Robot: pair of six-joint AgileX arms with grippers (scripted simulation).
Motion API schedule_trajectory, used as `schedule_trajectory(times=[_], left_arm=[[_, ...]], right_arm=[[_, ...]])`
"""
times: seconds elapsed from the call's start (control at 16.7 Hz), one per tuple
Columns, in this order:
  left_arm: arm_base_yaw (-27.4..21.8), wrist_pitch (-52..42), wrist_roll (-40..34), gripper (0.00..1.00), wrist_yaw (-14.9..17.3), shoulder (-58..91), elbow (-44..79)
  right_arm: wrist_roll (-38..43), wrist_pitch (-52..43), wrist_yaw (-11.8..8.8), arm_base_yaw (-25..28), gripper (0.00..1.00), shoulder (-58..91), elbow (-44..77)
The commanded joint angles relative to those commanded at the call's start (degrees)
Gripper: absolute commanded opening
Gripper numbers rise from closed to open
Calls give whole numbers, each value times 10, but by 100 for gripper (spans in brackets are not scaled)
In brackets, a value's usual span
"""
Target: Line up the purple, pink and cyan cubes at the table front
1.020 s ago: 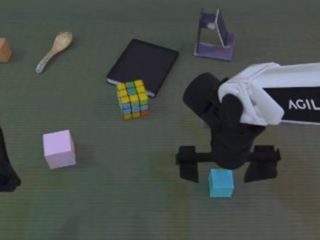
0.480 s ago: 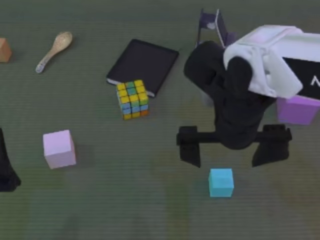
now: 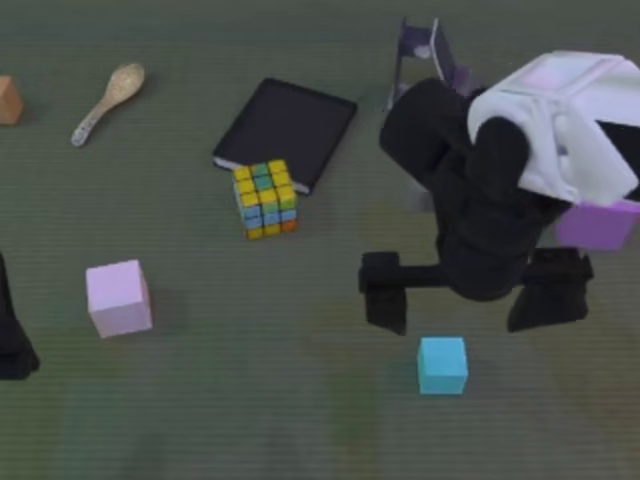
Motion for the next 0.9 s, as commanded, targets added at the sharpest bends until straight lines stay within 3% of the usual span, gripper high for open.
schedule_trajectory(times=[0.48, 0.9], left_arm=[[-38, -185, 199, 100, 1, 314, 241], [-78, -398, 421, 100, 1, 718, 503]], right_arm=[[-117, 178, -11, -25, 100, -346, -264], [-255, 387, -19, -161, 100, -741, -563]])
